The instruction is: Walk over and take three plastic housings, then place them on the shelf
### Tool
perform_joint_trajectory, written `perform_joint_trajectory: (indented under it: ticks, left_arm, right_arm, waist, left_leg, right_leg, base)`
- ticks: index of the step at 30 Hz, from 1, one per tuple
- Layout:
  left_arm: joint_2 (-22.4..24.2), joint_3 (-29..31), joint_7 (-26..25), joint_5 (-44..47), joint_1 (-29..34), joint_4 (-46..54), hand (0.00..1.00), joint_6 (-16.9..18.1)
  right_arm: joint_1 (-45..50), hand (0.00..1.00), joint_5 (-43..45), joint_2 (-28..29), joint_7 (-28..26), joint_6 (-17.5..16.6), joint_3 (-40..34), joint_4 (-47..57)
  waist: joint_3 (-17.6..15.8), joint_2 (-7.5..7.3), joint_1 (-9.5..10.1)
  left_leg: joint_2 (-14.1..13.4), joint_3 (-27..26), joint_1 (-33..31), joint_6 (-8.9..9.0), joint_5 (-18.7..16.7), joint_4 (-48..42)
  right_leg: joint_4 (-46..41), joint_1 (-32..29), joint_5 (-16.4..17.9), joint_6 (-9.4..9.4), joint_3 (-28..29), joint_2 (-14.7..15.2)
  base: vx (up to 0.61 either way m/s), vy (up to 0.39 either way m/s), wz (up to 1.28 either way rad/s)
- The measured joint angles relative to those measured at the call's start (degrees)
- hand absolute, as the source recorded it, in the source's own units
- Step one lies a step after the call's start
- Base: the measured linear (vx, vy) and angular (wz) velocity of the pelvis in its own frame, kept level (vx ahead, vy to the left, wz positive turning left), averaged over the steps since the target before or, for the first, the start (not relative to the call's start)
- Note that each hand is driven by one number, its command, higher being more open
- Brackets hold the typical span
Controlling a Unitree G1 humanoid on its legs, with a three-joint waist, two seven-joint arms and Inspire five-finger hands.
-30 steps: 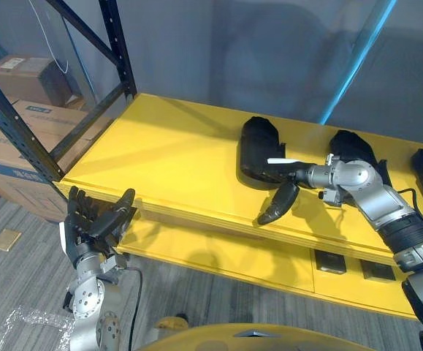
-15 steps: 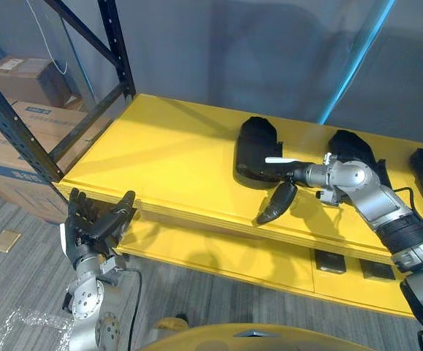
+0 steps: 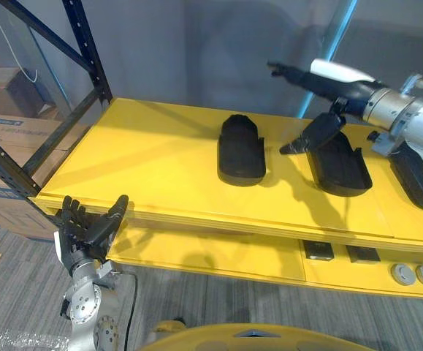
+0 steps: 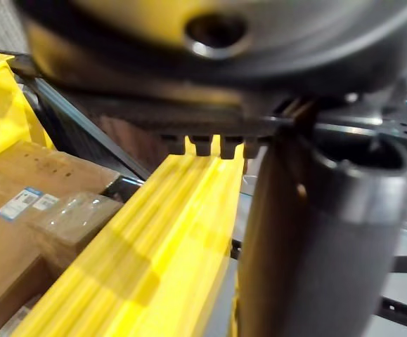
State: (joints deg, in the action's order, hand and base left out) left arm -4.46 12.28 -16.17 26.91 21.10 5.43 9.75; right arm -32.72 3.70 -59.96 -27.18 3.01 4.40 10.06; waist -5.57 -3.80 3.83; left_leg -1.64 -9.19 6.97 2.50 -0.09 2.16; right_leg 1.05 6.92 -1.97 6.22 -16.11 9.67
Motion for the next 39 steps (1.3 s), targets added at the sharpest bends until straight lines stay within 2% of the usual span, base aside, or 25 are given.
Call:
perform_joint_trajectory:
  ticks: [1, 4, 6, 7, 8, 10, 12, 15, 17, 19, 21, 23, 27, 31, 33, 35, 37, 39]
  left_arm:
    - [0.0, 0.0, 0.0, 0.0, 0.1, 0.0, 1.0, 0.0]
    - [0.0, 0.7, 0.0, 0.0, 1.5, 0.0, 1.0, 1.3]
    - [0.8, 1.7, 0.0, 0.1, 2.2, 0.4, 1.0, 2.0]
    - [1.4, 2.0, 0.0, 0.1, 2.4, 0.8, 1.0, 2.1]
    - [2.9, 2.4, -0.1, 0.1, 3.5, 2.2, 1.0, 2.2]
    - [5.2, 3.1, -0.7, 0.0, 5.4, 5.2, 1.0, 2.4]
    - [7.3, 3.2, -1.7, -0.2, 7.2, 8.0, 1.0, 2.8]
    - [8.4, 0.7, -3.3, -3.1, 7.4, 11.2, 1.0, 6.0]
    - [7.6, -3.3, -3.2, -7.0, 7.2, 15.7, 1.0, 9.2]
    - [6.1, -8.2, -3.1, -11.9, 4.3, 20.4, 1.0, 11.9]
    - [3.3, -13.1, -2.7, -17.4, -0.4, 24.2, 1.0, 14.8]
    - [1.3, -16.0, -1.3, -18.7, -3.1, 24.9, 1.0, 15.8]
    - [-1.8, -23.2, 0.9, -18.0, -6.3, 23.1, 1.0, 14.9]
    - [-3.7, -30.9, 1.5, -16.3, -9.4, 17.7, 1.0, 12.1]
    - [-3.9, -35.0, 1.5, -15.8, -10.5, 14.9, 1.0, 10.3]
    - [-3.9, -37.5, 1.6, -15.7, -10.5, 13.4, 1.0, 9.5]
    - [-3.9, -39.3, 1.3, -15.8, -11.7, 12.5, 1.0, 8.6]
    - [-3.9, -39.5, 0.1, -15.9, -12.5, 12.7, 1.0, 8.3]
  right_arm:
    - [2.1, 1.0, 0.3, 0.8, 1.7, -0.2, -2.3, 1.2]
    - [11.4, 1.0, 2.8, 8.9, 8.3, -3.0, -14.1, 4.6]
    - [20.5, 1.0, 8.3, 19.6, 13.2, -6.3, -24.6, 5.7]
    - [22.8, 1.0, 8.9, 23.1, 14.6, -7.3, -26.6, 5.9]
    - [27.3, 1.0, 9.8, 30.3, 16.8, -8.5, -29.1, 6.3]
    - [35.3, 1.0, 10.7, 40.5, 19.5, -10.2, -29.6, 6.7]
    - [44.6, 1.0, 11.2, 50.2, 22.4, -10.3, -27.0, 6.6]
    - [52.9, 1.0, 11.2, 57.9, 27.3, -10.3, -19.4, 6.5]
    - [53.7, 1.0, 10.8, 59.0, 30.0, -10.3, -15.7, 6.5]
    - [53.8, 1.0, 10.0, 58.9, 31.9, -11.8, -14.6, 6.6]
    - [54.6, 1.0, 10.0, 58.7, 34.7, -13.9, -14.8, 7.1]
    - [57.1, 1.0, 10.1, 58.6, 36.8, -14.5, -16.1, 9.2]
    - [62.8, 1.0, 10.7, 58.5, 39.6, -16.4, -19.3, 11.1]
    - [66.4, 1.0, 11.3, 58.6, 40.0, -17.0, -18.8, 11.1]
    - [67.5, 1.0, 11.9, 58.6, 39.5, -18.3, -17.9, 11.1]
    - [68.0, 1.0, 12.5, 58.6, 39.3, -18.8, -17.0, 11.2]
    - [67.9, 1.0, 12.6, 58.6, 39.1, -19.3, -16.6, 11.2]
    - [67.0, 1.0, 13.4, 57.7, 37.5, -19.9, -15.3, 11.2]
  waist:
    - [0.0, -0.02, -0.07]
    - [0.4, -0.16, -0.98]
    - [0.8, -0.27, -1.35]
    - [1.0, -0.3, -1.58]
    - [1.3, -0.41, -2.51]
    - [1.5, -0.4, -3.46]
    - [1.4, 0.03, -4.3]
    - [1.5, 1.02, -4.59]
    - [1.4, 1.39, -5.08]
    - [1.3, 1.85, -5.93]
    - [1.4, 2.97, -7.86]
    - [1.4, 3.68, -9.36]
    - [0.8, 4.76, -13.12]
    - [-0.3, 4.38, -15.87]
    - [-1.1, 4.47, -17.46]
    - [-1.2, 4.53, -18.34]
    - [-1.2, 4.68, -18.39]
    - [-1.4, 4.77, -17.71]
  left_leg:
    - [0.0, 0.0, 0.0, 0.0, 0.0, 0.0]
    - [0.1, -0.7, -0.4, -0.03, 0.0, 0.1]
    - [0.0, -1.4, -0.7, -0.09, 0.0, 0.1]
    - [0.0, -1.4, -0.7, -0.11, 0.0, 0.2]
    - [0.0, -1.5, -0.7, -0.27, 0.0, 0.1]
    - [-0.1, -2.0, -0.7, -0.26, -0.2, -0.1]
    - [-0.2, -2.6, -0.7, -0.23, -0.7, -0.4]
    - [-0.6, -4.2, -1.8, 0.14, -2.4, -2.4]
    - [-1.0, -5.3, -2.0, 0.3, -3.1, -3.5]
    - [-1.1, -6.6, -2.4, 0.17, -3.9, -4.8]
    - [-1.1, -9.1, -2.3, 0.0, -4.6, -5.1]
    - [-1.1, -11.2, -2.2, -0.45, -5.0, -5.2]
    - [-1.7, -15.8, -1.3, -0.23, -6.8, -6.3]
    - [-3.1, -21.4, -0.3, 0.71, -8.7, -7.3]
    - [-4.1, -24.4, 0.7, 1.41, -9.8, -8.5]
    - [-5.2, -26.4, 1.6, 2.11, -10.7, -9.5]
    - [-6.0, -27.2, 1.8, 2.33, -11.8, -11.3]
    - [-6.5, -21.4, 1.3, -0.08, -13.3, -15.1]
  right_leg:
    - [0.0, 0.0, 0.0, 0.0, 0.1, 0.0]
    - [0.0, -0.9, 0.0, 0.02, 0.8, 0.0]
    - [0.0, -1.5, -0.1, 0.16, 1.3, 0.0]
    - [0.0, -1.6, -0.1, 0.16, 1.3, 0.0]
    - [0.0, -1.6, -0.1, 0.16, 1.4, 0.0]
    - [0.0, -1.8, -0.1, 0.16, 2.1, -0.1]
    - [0.0, -2.0, -0.1, 0.17, 2.6, -0.1]
    - [0.0, -3.0, -0.4, 0.08, 4.7, -0.7]
    - [0.0, -3.5, -0.7, -0.01, 6.3, -0.9]
    - [0.0, -4.0, -1.1, 0.0, 7.6, -0.9]
    - [0.1, -5.1, -1.7, 0.28, 10.1, -1.1]
    - [0.4, -6.1, -2.1, 0.43, 12.0, -1.2]
    - [0.9, -7.1, -2.9, 0.75, 16.6, -2.0]
    - [1.2, -8.8, -3.3, 0.6, 21.8, -3.9]
    - [1.3, -9.0, -3.5, 0.48, 24.5, -5.1]
    - [1.3, -9.1, -3.8, 0.33, 26.3, -6.2]
    - [1.2, -9.4, -4.0, 0.17, 28.0, -7.6]
    - [0.3, -10.0, -4.1, -0.01, 31.7, -9.1]
  base:
    - [0.0, 0.0, 0.0]
    - [0.0, 0.018, -0.09]
    - [0.01, 0.012, -0.13]
    - [0.03, 0.01, -0.05]
    - [0.03, 0.008, -0.05]
    - [0.02, 0.008, -0.14]
    - [0.01, 0.008, -0.16]
    - [-0.02, 0.011, -0.29]
    - [-0.04, 0.011, -0.32]
    - [-0.05, 0.024, -0.33]
    - [-0.04, 0.032, -0.54]
    - [-0.01, 0.036, -0.61]
    - [0.02, 0.027, -0.6]
    - [0.0, -0.02, -0.77]
    - [0.02, -0.045, -0.66]
    - [0.03, -0.042, -0.57]
    - [0.03, -0.052, -0.65]
    - [0.04, -0.085, -1.13]
